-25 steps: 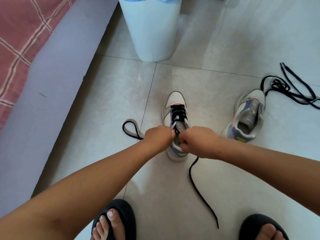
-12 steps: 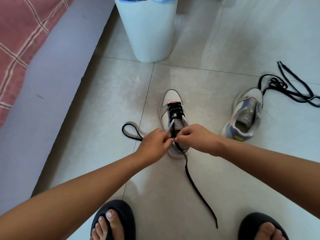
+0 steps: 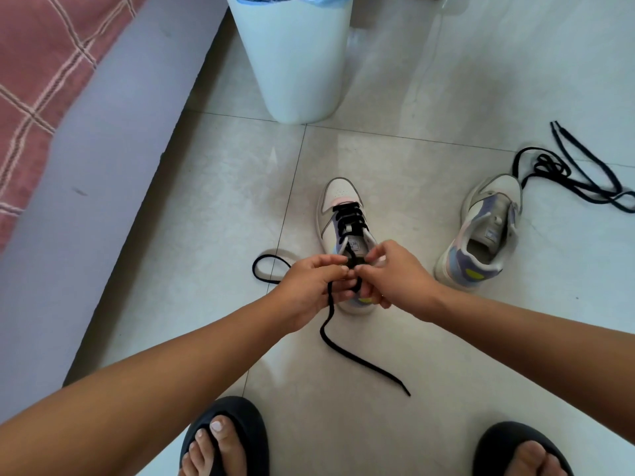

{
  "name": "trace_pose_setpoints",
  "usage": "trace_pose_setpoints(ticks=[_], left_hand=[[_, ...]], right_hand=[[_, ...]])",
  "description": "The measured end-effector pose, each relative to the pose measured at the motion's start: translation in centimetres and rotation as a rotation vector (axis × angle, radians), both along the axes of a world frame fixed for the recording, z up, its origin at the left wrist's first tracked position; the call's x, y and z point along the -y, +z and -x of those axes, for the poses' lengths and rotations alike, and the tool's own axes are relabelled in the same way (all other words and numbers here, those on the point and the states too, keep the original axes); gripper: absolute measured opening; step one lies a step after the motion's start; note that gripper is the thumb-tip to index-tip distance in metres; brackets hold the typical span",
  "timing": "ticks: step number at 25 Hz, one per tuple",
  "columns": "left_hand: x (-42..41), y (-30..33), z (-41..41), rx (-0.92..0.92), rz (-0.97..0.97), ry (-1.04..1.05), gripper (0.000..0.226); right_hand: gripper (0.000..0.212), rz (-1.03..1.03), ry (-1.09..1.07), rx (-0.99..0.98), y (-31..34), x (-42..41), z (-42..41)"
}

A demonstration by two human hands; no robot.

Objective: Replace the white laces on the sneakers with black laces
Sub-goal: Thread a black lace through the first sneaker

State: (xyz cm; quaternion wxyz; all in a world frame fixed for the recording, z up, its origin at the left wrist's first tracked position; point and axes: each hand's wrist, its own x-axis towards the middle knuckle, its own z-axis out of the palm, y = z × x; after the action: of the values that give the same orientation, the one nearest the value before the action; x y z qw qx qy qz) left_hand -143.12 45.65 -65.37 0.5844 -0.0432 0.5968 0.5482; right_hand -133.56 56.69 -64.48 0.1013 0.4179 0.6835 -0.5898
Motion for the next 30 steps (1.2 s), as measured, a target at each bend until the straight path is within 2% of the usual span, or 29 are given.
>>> trace_pose_setpoints(ticks=[2, 4, 6, 9, 11, 16, 18, 20, 22, 24, 27, 30], left_hand=[[0.1, 0.0, -0.1, 0.035, -0.005, 0.043, 0.016], [0.3, -0.1, -0.1, 0.043, 0.009, 0.037, 0.020], [0.5, -0.1, 0.0, -0.067, 0.083, 0.008, 0.019], [1.3, -0.4, 1.2, -0.297, 0.216, -0.063, 0.009], [1.8, -0.5, 2.3, -0.405, 0.268, -0.095, 0.011], [1.2, -0.9, 3.6, -0.730, 0.366, -0.236, 0.014], [0.8, -0.8, 3.9, -0.784, 0.397, -0.282, 0.015], [0.6, -0.7, 3.9, -0.817, 0.430, -0.369, 0.015], [0.6, -0.7, 3.9, -0.854, 0.454, -0.422, 0.017], [0.6, -0.5, 4.3, -0.876, 0.471, -0.394, 0.018], [0.7, -0.3, 5.2, -0.863, 0.504, -0.382, 0.018], [1.2, -0.4, 5.3, -0.827, 0.531, -0.573, 0.020]], right_hand=[[0.023, 0.129, 0.023, 0.084, 0.2, -0.3, 0.4], [0.026, 0.231, -0.026, 0.125, 0.1, -0.6, 0.7], [0.021, 0.248, -0.131, 0.170, 0.0, -1.2, 0.9], [0.007, 0.148, -0.142, 0.207, 0.9, -3.3, 0.6], [0.009, 0.180, -0.189, 0.142, 1.8, -5.3, -0.1], [0.018, 0.457, -0.382, -0.057, 2.6, -9.4, -2.0], [0.020, 0.507, -0.416, -0.087, 2.8, -10.2, -2.3], [0.020, 0.422, -0.313, -0.047, 3.3, -10.9, -2.8], [0.019, 0.243, -0.169, -0.002, 3.9, -11.8, -3.2], [0.018, 0.043, -0.073, 0.026, 4.8, -12.9, -3.5], [0.026, -0.135, 0.052, 0.091, 6.7, -14.0, -3.9], [0.034, -0.328, 0.280, 0.284, 8.2, -14.5, -4.9]])
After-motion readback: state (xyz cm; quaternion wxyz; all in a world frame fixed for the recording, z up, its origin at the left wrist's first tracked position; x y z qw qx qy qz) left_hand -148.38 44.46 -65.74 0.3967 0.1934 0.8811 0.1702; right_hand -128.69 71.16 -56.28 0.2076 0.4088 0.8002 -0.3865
